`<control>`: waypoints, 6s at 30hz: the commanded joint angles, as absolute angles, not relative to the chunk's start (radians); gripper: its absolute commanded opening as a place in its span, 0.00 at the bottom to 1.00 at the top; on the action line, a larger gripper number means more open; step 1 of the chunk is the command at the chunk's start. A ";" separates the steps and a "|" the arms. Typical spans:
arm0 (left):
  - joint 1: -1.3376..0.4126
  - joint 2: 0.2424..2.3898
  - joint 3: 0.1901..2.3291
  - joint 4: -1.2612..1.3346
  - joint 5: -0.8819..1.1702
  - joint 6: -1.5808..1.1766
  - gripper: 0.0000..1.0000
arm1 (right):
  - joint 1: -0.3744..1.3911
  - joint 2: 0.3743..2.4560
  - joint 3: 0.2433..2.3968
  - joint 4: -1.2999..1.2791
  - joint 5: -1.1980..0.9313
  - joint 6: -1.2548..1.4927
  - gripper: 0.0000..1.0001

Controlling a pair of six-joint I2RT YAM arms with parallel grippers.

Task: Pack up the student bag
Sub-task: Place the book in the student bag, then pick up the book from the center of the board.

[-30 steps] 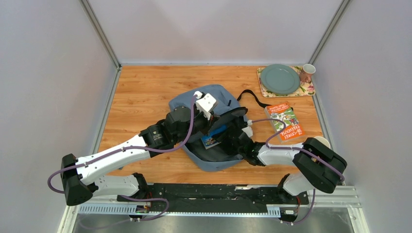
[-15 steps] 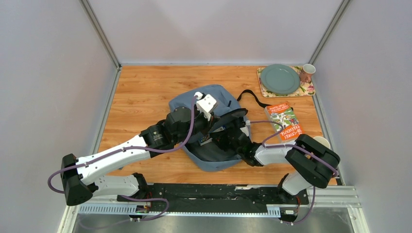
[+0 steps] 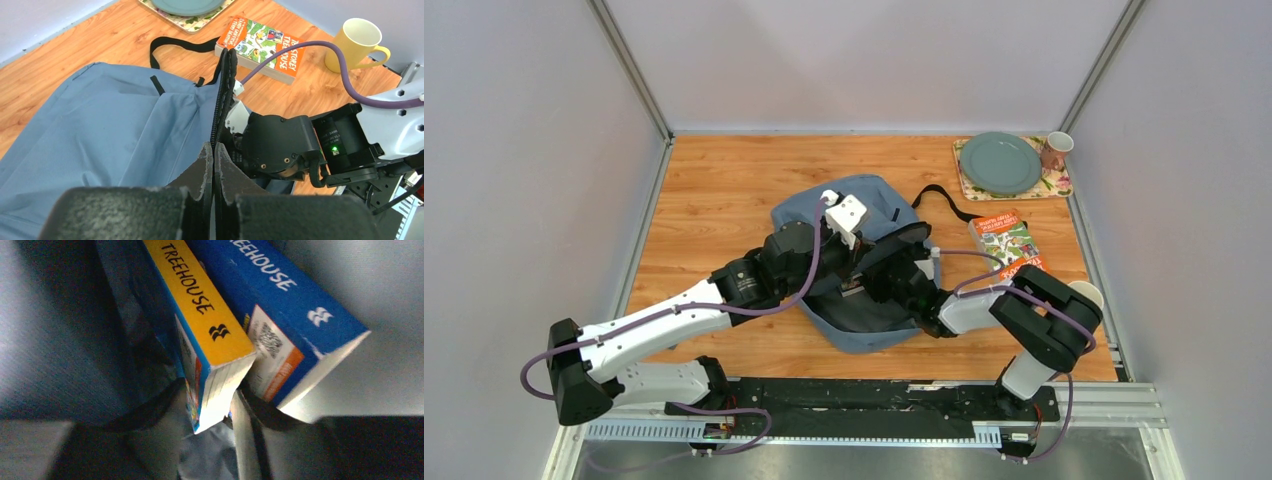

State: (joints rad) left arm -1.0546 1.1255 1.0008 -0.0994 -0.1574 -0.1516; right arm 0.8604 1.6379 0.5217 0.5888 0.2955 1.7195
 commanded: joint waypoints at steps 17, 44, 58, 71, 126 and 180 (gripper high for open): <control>-1.063 1.071 0.953 -0.072 -0.203 -0.149 0.00 | 0.873 0.860 0.423 -0.260 0.362 1.358 0.67; -1.063 1.248 1.091 -0.022 0.090 -0.294 0.88 | 0.404 0.824 1.002 -0.933 0.445 0.643 0.95; -1.042 1.908 1.641 0.100 0.323 -0.510 0.87 | -0.184 1.296 1.066 -0.631 0.046 0.601 0.95; -0.966 2.362 1.871 0.175 0.454 -0.842 0.84 | -0.287 1.715 1.290 -0.627 0.018 0.503 0.93; -1.008 2.322 1.807 0.146 0.471 -0.864 0.35 | -0.290 1.450 0.707 -0.413 -0.391 0.615 0.66; -0.865 1.540 1.321 0.442 0.515 -0.713 0.00 | -0.410 0.643 0.703 -0.492 -0.831 0.810 0.88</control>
